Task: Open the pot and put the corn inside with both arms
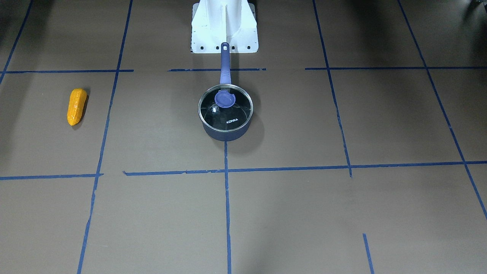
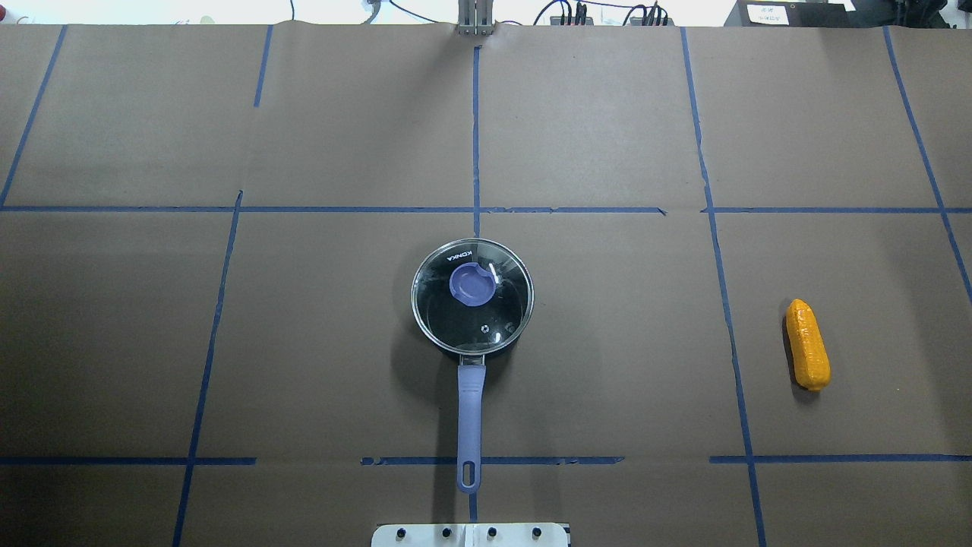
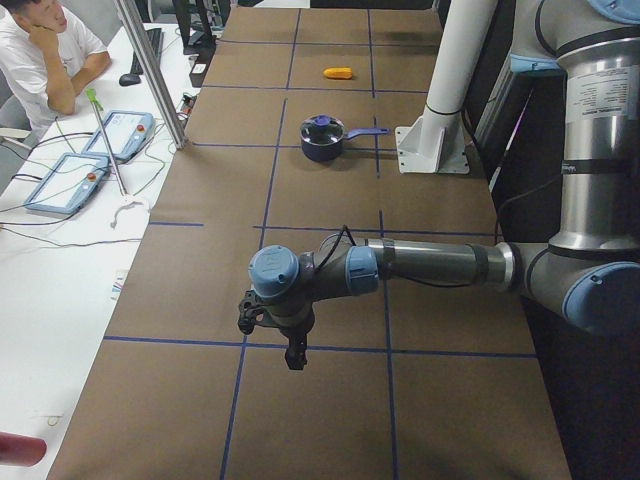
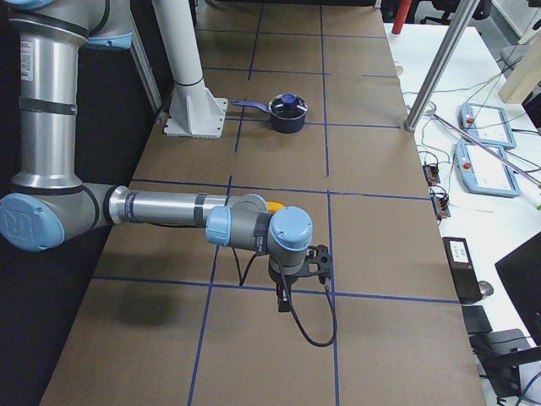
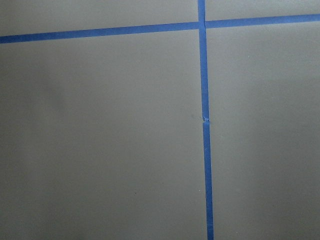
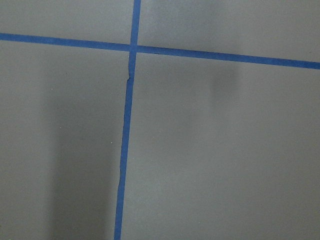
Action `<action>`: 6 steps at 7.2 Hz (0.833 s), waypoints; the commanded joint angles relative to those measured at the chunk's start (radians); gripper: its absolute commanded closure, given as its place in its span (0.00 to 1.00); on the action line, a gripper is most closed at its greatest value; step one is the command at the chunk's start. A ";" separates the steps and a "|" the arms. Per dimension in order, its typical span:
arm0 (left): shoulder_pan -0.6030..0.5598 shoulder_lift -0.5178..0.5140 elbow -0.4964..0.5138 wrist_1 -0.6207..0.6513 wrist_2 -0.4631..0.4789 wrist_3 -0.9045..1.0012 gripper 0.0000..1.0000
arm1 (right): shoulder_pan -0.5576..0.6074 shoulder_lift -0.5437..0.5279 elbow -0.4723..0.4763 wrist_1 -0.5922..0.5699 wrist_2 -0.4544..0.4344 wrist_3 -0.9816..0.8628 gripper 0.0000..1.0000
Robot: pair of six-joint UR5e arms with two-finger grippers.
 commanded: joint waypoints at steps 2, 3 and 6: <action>0.000 0.000 -0.022 0.002 0.002 0.000 0.00 | -0.002 0.001 0.002 0.000 0.000 0.002 0.00; 0.002 0.009 -0.030 -0.001 0.003 0.000 0.00 | -0.002 0.002 0.004 0.000 0.001 0.002 0.00; 0.008 -0.043 -0.070 -0.111 -0.006 -0.009 0.00 | -0.005 0.010 0.007 0.000 0.001 0.002 0.00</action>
